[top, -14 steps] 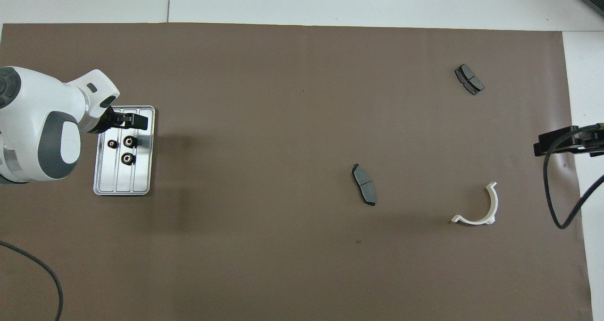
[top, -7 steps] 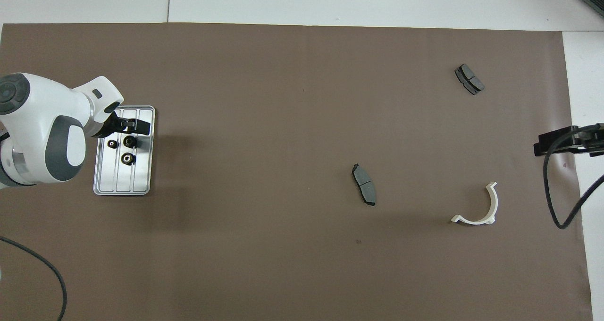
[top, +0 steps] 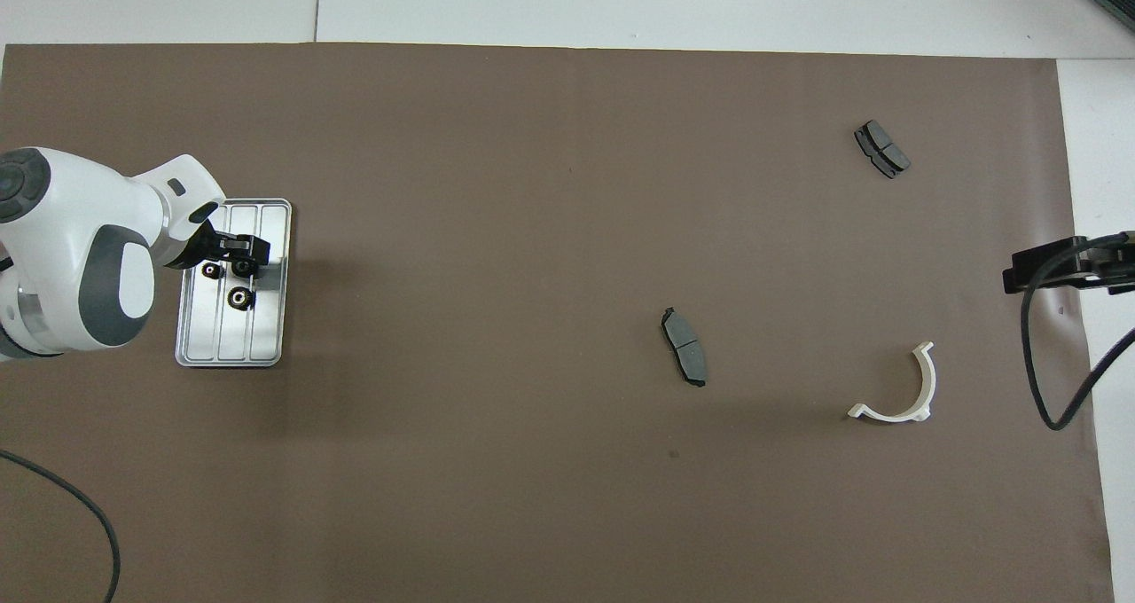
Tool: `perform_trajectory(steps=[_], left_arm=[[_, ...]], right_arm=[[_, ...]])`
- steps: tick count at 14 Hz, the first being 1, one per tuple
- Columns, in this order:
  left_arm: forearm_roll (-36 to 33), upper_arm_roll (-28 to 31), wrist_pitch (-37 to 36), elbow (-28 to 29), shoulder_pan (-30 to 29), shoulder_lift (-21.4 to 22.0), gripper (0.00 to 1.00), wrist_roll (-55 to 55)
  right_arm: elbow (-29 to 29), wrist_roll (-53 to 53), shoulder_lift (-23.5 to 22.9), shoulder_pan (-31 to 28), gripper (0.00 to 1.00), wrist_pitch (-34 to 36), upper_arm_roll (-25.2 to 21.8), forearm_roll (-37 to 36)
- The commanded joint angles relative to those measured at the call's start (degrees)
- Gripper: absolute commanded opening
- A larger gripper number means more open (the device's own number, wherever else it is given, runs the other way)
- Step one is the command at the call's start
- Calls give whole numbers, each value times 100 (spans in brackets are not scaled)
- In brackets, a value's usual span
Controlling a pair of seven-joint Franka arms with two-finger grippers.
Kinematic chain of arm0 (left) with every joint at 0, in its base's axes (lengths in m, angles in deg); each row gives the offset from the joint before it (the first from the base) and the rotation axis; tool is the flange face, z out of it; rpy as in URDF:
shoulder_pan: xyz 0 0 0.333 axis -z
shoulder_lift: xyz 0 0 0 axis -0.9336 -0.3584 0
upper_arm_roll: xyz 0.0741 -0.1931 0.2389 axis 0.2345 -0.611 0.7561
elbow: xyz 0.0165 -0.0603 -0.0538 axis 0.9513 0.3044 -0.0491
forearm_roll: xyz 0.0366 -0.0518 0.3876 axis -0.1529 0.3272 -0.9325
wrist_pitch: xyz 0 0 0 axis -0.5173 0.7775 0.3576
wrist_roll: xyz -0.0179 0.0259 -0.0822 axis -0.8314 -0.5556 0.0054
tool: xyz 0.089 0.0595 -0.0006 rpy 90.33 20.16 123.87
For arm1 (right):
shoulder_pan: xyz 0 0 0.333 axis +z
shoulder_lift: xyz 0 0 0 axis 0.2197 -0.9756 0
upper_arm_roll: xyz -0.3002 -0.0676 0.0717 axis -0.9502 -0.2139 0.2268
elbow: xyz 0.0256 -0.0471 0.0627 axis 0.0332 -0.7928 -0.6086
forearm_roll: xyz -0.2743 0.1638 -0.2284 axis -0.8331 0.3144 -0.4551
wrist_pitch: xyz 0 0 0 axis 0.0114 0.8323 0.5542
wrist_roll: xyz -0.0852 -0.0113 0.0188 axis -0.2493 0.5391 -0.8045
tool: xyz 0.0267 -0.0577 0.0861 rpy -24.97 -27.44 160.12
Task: Place bearing gear from tray to pile
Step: 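Reach the left gripper down into the tray and grasp a black gear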
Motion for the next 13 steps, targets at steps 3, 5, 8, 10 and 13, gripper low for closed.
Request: perform_trajectory(steps=[3,5,8,10,13], left_arm=[[-71,-22,141,296,-48,170,61,-60],[-71,-22,141,297,-48,161,55,-60],[-71,-22,150,297,-48,161,51,-60],[-71,-22,150,297,-48,161,48,-60],[-71,-22,150,297,-48,161,46,-60]], right_arm=[[-45,-66,63,0,100,-4,3,85],[-54,-66,63,0,100,-4,3,85],[-54,-66,63,0,100,-4,3,85],[-45,-66,63,0,100,-4,-5,85],[-45,-66,63,0,100,-4,-5,85]])
